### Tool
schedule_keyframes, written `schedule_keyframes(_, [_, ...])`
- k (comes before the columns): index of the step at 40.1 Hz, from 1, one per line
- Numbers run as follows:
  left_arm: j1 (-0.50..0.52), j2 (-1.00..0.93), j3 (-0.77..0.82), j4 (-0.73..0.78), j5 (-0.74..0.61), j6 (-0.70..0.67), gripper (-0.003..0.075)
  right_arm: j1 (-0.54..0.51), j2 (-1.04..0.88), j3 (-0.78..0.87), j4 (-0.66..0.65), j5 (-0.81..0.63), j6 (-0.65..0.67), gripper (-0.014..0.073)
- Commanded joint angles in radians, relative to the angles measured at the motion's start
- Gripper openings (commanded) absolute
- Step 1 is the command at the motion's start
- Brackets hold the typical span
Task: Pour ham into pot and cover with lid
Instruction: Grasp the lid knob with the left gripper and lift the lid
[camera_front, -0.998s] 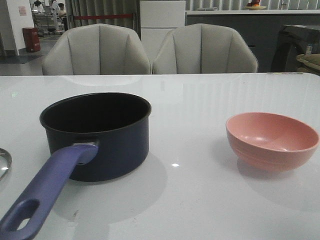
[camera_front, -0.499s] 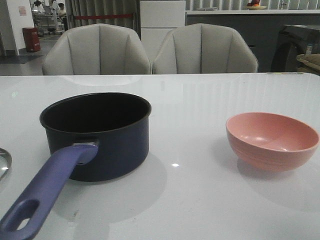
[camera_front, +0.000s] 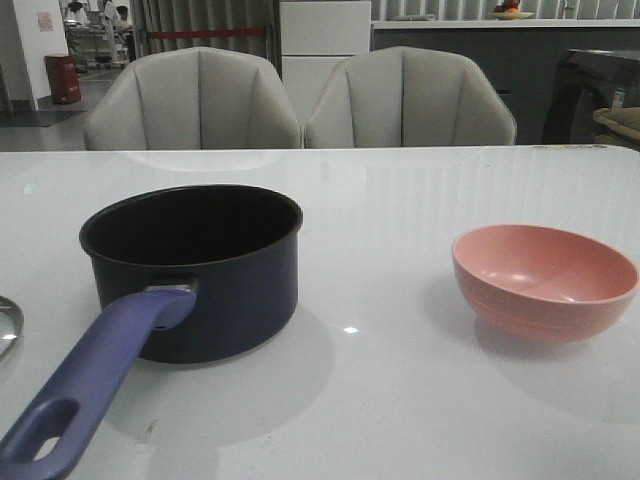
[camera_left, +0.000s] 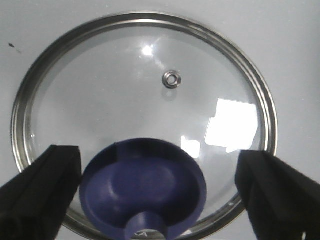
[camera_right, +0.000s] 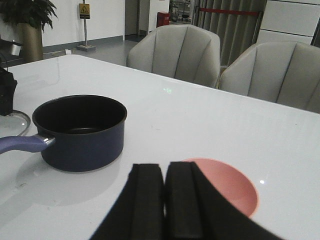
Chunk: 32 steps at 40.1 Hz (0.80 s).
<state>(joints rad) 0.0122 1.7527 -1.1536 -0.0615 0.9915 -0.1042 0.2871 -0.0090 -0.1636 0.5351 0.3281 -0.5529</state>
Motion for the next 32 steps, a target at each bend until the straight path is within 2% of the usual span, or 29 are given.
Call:
schedule_keyframes(1, [0.008,-0.034,-0.026,0.0,-0.014,-0.005,0.0651,0.002,0.01,-0.026,0.019,-0.061,-0.006,0.0157])
schedule_keyframes(10, [0.051,-0.02,-0.026,-0.008,-0.014,-0.005,0.065,0.002,0.01,-0.026,0.019,-0.061,-0.006,0.0157])
schedule_keyframes(32, [0.05,-0.01,-0.026,-0.038,-0.008,0.034,0.065,0.002,0.01,-0.026,0.019,-0.061,-0.006,0.0157])
